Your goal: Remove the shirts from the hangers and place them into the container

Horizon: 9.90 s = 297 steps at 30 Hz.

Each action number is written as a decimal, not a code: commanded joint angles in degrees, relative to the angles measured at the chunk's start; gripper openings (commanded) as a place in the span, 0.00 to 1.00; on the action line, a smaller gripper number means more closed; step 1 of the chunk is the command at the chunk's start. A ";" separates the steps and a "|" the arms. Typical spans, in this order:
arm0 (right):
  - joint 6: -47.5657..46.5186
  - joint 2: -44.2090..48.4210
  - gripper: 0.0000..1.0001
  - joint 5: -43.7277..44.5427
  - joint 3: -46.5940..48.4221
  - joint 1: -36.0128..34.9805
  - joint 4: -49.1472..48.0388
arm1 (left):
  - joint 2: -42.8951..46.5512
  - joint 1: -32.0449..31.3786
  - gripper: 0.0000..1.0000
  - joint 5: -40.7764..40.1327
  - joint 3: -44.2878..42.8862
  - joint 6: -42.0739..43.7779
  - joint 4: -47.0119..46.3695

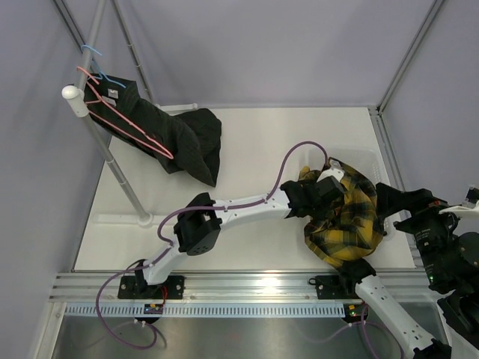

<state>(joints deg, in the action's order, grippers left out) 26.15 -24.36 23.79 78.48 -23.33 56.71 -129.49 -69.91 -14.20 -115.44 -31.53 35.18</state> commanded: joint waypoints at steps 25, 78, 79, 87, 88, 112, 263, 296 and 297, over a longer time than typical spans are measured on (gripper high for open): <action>-0.40 3.70 0.99 -0.32 4.14 0.22 -0.10 | -4.74 0.56 0.00 2.88 5.30 -5.20 -1.69; 16.30 -22.65 0.99 -6.48 -38.04 0.22 -20.84 | 39.92 4.43 0.99 -32.40 25.07 -9.25 10.71; 16.21 -23.01 0.99 -6.56 -38.48 0.22 -21.54 | 41.24 4.78 0.99 -31.69 29.26 -9.60 8.70; 12.87 -23.80 0.53 -6.30 -37.18 0.13 -24.45 | 45.12 7.59 0.99 -23.25 44.50 -13.12 -0.72; 12.26 -23.98 0.45 -6.65 -36.73 0.13 -24.45 | 44.68 7.68 0.99 -22.98 44.77 -13.21 -0.90; -4.79 -53.06 0.00 -11.40 -0.26 0.04 -29.19 | 54.87 9.70 0.99 -23.42 59.18 -17.87 -5.30; -1.37 -48.67 0.61 -12.10 -17.39 -24.74 -18.21 | 47.31 33.17 0.72 12.97 80.11 -28.24 -51.17; -1.63 -59.05 0.45 -8.67 -12.83 -24.92 -21.73 | 46.17 33.26 0.76 15.34 81.95 -28.15 -54.16; -1.63 -59.22 0.44 -8.59 -12.65 -24.83 -21.90 | 46.08 33.26 0.76 15.43 81.95 -28.15 -54.25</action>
<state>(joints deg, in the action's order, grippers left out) 24.84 -82.94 14.02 62.76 -47.72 36.93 -84.03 -37.01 0.27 -34.09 -60.82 -15.66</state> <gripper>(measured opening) 0.449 0.753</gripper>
